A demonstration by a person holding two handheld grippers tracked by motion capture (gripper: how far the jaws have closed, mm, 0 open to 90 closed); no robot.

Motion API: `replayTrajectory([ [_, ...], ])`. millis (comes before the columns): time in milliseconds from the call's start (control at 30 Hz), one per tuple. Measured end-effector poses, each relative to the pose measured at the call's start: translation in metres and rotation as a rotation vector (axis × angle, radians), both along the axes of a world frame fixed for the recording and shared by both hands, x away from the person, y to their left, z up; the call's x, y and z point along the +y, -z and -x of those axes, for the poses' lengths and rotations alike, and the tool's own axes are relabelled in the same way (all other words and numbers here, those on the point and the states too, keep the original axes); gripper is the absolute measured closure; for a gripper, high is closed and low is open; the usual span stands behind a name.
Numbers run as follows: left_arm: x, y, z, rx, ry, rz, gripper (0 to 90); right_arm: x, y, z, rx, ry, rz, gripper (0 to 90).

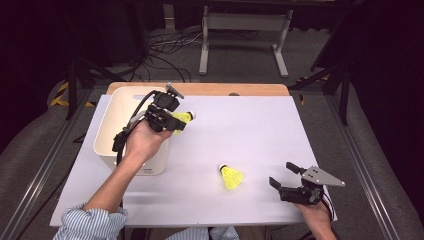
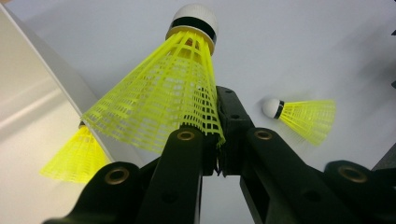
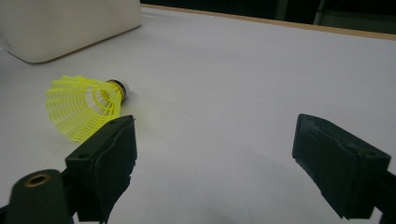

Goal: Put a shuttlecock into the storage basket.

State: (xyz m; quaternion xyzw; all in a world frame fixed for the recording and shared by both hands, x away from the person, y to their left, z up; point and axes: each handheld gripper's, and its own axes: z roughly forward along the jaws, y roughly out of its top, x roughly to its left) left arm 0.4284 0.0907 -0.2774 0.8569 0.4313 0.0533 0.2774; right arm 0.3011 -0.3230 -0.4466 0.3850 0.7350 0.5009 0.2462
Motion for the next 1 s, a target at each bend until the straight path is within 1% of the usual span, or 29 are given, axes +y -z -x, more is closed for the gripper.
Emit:
replayTrajectory([
  [167,0.002,0.000,-0.001,0.002,-0.015,0.009,88.1,0.000,0.000,0.000,0.001,0.000,0.000,14.4],
  [467,0.007,-0.001,-0.003,0.002,-0.026,0.009,88.1,0.000,0.000,0.000,0.003,0.000,0.000,14.3],
  [667,0.013,-0.002,-0.005,-0.001,-0.041,0.018,88.0,0.000,0.000,0.000,0.002,-0.003,0.002,14.3],
  [733,0.017,-0.003,-0.005,-0.007,-0.052,0.021,88.0,0.000,0.000,0.000,0.002,-0.005,0.002,14.4],
  [1000,0.024,-0.003,-0.005,-0.006,-0.068,0.018,88.0,0.000,0.000,0.000,0.001,-0.003,0.004,14.4],
])
